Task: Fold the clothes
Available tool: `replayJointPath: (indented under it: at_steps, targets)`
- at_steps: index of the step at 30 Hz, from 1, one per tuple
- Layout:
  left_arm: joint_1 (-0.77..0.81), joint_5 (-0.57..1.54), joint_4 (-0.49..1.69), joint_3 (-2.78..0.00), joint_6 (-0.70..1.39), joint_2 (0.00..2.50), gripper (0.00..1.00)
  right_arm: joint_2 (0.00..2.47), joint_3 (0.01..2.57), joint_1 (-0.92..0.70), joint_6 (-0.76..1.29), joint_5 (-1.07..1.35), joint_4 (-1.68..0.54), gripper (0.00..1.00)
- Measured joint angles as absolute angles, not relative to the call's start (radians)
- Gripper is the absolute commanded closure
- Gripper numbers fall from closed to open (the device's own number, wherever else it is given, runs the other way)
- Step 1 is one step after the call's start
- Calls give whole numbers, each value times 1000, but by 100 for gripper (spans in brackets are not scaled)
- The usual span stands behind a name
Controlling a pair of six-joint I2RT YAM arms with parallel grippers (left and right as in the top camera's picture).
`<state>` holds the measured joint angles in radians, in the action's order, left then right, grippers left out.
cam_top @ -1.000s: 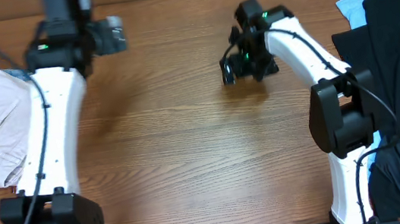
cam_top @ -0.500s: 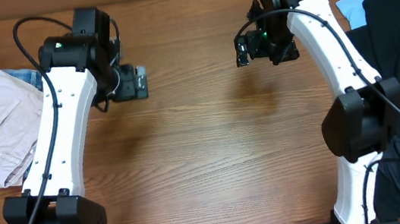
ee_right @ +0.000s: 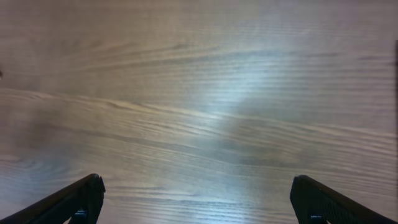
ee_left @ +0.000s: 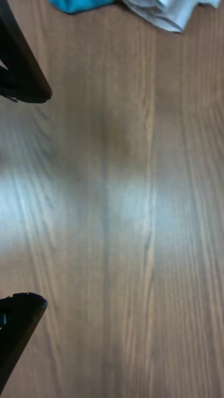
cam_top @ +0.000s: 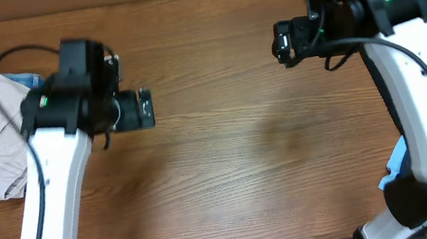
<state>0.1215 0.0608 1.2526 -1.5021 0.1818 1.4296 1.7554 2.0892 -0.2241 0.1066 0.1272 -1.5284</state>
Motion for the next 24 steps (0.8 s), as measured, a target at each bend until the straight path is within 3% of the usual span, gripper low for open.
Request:
replayJointPath:
  at_steps: [6,13,18,24]
  targets:
    - [117,60,1125,-1275,189,1150,0,1537,1868,-224,126,104,-1410,0]
    - [115,98,960,-1076,126,714,0,1039,1233,-224,132,97,-1077,0]
    - [115,69,923,-1026,127,611,0,739,979,-224,131,96,-1009,0]
    - [115,15,801,-941,143,602,0,575,941,-224,131,89,-1027,0]
